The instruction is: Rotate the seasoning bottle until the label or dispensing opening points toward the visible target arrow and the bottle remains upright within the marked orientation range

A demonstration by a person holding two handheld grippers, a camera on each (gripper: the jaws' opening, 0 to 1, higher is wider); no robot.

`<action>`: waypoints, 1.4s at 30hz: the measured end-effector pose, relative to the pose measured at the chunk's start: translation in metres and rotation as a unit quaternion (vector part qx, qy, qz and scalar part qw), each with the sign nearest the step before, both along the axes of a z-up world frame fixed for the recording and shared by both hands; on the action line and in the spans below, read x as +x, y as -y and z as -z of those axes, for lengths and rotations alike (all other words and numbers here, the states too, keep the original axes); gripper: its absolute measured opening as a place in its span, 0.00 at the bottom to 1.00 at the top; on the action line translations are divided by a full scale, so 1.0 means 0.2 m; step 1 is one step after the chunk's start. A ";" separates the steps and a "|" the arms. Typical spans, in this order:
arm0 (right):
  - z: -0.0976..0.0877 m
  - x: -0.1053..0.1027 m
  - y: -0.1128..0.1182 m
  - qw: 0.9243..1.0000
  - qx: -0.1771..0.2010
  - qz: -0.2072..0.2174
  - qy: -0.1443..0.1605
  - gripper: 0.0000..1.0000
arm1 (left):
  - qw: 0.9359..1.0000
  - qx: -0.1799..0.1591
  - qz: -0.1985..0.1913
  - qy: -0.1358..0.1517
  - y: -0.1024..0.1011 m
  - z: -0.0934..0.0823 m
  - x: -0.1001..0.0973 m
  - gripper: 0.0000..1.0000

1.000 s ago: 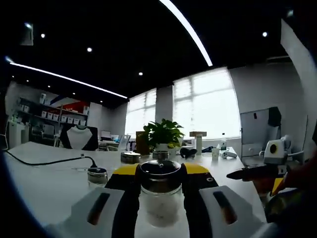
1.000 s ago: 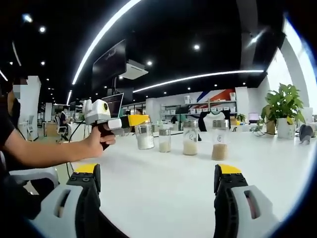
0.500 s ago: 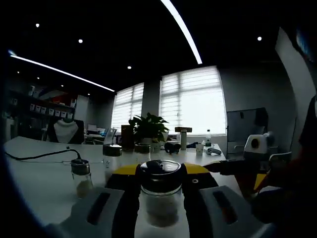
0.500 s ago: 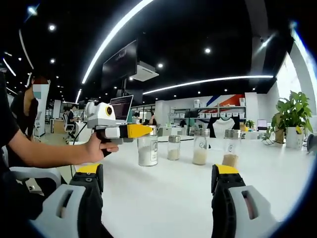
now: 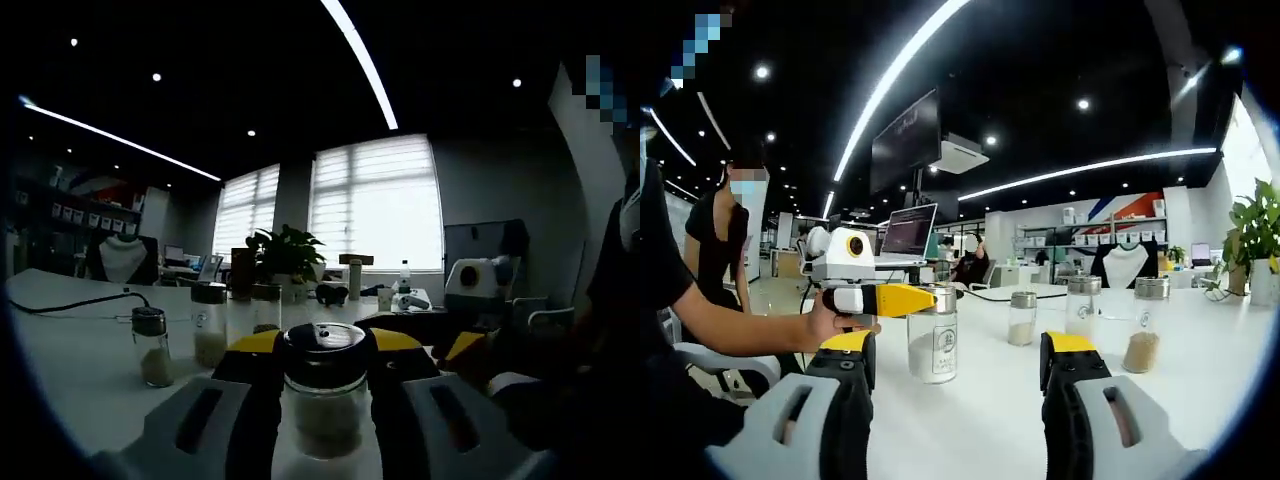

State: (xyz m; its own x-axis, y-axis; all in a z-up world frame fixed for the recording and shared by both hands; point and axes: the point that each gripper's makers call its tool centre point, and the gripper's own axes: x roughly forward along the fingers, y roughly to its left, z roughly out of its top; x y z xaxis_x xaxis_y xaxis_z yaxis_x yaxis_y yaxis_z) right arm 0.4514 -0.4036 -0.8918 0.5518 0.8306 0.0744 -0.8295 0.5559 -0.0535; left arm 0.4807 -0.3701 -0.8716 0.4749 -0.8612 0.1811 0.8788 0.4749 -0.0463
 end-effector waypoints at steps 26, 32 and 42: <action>0.13 -0.08 -0.26 0.994 -0.076 -0.076 0.021 0.50 | 0.996 -0.002 0.085 0.009 0.08 -0.02 -0.15 0.33; 0.13 -0.07 -0.23 0.995 -0.064 -0.078 0.011 0.45 | 0.995 -0.007 0.094 -0.004 0.08 -0.01 -0.15 0.33; 0.09 -0.09 -0.21 0.995 -0.008 -0.097 -0.019 0.34 | 0.992 -0.026 0.124 -0.016 0.09 -0.03 -0.19 0.34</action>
State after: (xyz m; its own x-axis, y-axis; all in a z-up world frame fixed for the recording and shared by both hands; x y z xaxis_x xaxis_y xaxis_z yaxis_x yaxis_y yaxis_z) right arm 0.4335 -0.3618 -0.9100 0.3824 0.9230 0.0415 -0.9230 0.3837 -0.0279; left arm 0.4430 -0.3875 -0.8654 0.2556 -0.9420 0.2173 0.9661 0.2403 -0.0946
